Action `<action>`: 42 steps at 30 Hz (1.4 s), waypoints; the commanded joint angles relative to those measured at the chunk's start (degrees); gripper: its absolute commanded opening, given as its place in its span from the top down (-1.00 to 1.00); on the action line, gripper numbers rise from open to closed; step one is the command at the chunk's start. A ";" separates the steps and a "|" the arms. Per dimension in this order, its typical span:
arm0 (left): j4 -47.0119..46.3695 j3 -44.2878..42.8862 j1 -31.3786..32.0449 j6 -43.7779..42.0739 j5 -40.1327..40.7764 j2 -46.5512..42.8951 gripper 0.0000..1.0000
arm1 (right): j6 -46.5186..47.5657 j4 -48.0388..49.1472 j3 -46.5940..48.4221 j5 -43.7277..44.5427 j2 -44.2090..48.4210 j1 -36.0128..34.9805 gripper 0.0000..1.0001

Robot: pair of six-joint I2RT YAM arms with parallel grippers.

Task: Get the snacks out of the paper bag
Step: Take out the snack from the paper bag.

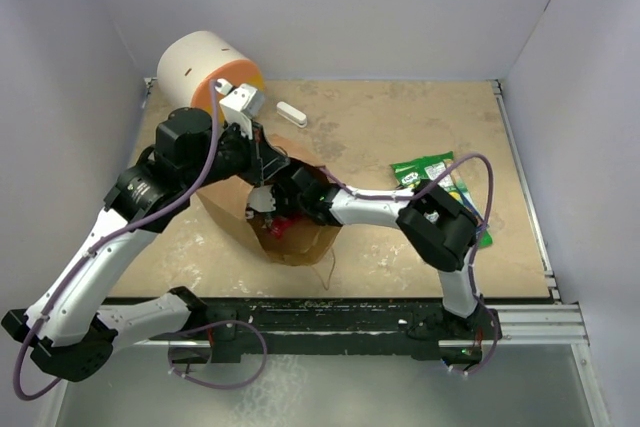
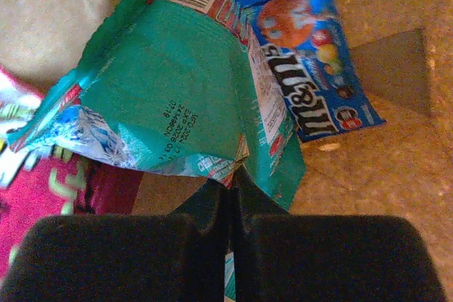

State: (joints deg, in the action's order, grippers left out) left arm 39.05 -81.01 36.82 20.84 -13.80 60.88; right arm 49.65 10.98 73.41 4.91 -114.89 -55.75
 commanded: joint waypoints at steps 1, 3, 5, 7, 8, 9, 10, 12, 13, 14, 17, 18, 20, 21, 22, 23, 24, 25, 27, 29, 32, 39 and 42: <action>-0.70 0.28 -0.28 2.66 7.59 -1.23 1.00 | -2.53 -4.68 1.89 -4.68 8.02 -0.13 1.00; -0.75 0.21 -0.33 3.21 9.42 -1.07 1.00 | -3.96 -7.07 1.11 -5.98 10.49 -0.60 1.00; -1.20 0.30 -0.39 3.57 9.81 -0.99 1.00 | -6.11 -10.04 1.23 -7.02 11.93 -0.91 1.00; -1.50 0.21 -0.43 3.95 10.24 -0.67 1.00 | -7.47 -12.91 1.28 -7.80 13.46 -1.74 1.00; -1.46 0.07 -0.49 4.10 10.38 -0.50 1.00 | -8.04 -14.10 1.15 -8.22 14.33 -2.12 1.00; -1.60 0.00 -0.44 4.07 10.38 -0.29 1.00 | -8.58 -15.44 1.06 -8.95 15.29 -2.51 1.00; -1.65 -0.17 -0.48 4.05 10.44 -0.12 1.00 | -9.24 -16.22 0.79 -9.32 16.34 -2.79 1.00; -1.82 -0.33 -0.44 3.97 10.86 -0.06 1.00 | -11.08 -16.96 0.10 -9.39 18.72 -3.04 1.00; -1.89 -0.31 -0.50 3.88 11.02 -0.13 1.00 | -11.97 -17.41 -0.20 -9.46 20.09 -3.05 1.00; -1.87 -0.31 -0.53 3.86 11.19 -0.19 1.00 | -12.51 -18.16 -0.34 -9.71 21.36 -3.05 1.00; -1.56 -0.51 -0.52 4.15 11.96 -0.28 1.00 | -13.38 -20.99 -0.73 -10.67 25.00 -3.00 1.00; -1.29 -0.60 -0.56 4.39 12.30 -0.24 1.00 | -13.42 -22.68 -1.13 -11.58 26.44 -3.05 1.00; -1.19 -0.59 -0.60 4.67 12.49 -0.27 1.00 | -15.36 -24.72 -2.11 -12.60 30.29 -2.97 1.00; -1.28 -0.60 -0.54 4.85 12.52 -0.24 1.00 | -15.71 -25.19 -2.65 -12.25 32.27 -2.94 1.00; -1.28 -0.49 -0.52 5.24 12.54 -0.26 1.00 | -15.69 -25.93 -3.14 -12.43 34.25 -2.92 1.00; -1.32 -0.48 -0.56 5.45 12.62 -0.16 1.00 | -15.45 -27.21 -3.32 -13.16 36.09 -2.92 1.00; -1.22 -0.43 -0.55 5.70 12.91 -0.07 1.00 | -15.43 -28.37 -3.43 -13.25 37.91 -2.96 1.00; -1.17 -0.33 -0.59 5.92 13.19 -0.06 1.00 | -15.45 -30.01 -3.21 -12.95 39.37 -2.96 1.00; -0.98 -0.29 -0.60 6.31 13.77 0.19 1.00 | -15.53 -33.84 -2.41 -11.61 42.33 -2.96 1.00; -1.11 -0.16 -0.64 6.26 13.55 0.35 1.00 | -16.74 -35.67 -2.21 -9.35 45.38 -2.88 1.00; -1.41 -0.30 -0.62 5.99 13.49 0.29 1.00 | -18.37 -39.23 -0.54 -8.24 48.34 -2.88 1.00; 0.80 -4.48 -1.04 3.04 16.63 1.35 1.00 | -27.23 -46.42 5.18 8.13 54.07 -2.43 1.00; 2.53 -6.59 -1.22 1.03 19.08 2.05 1.00 | -33.39 -47.07 7.82 18.56 56.07 -1.12 1.00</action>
State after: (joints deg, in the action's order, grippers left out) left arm 41.23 -83.29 36.29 24.93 1.32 62.63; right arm 25.58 -35.81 75.29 7.20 -63.00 -58.43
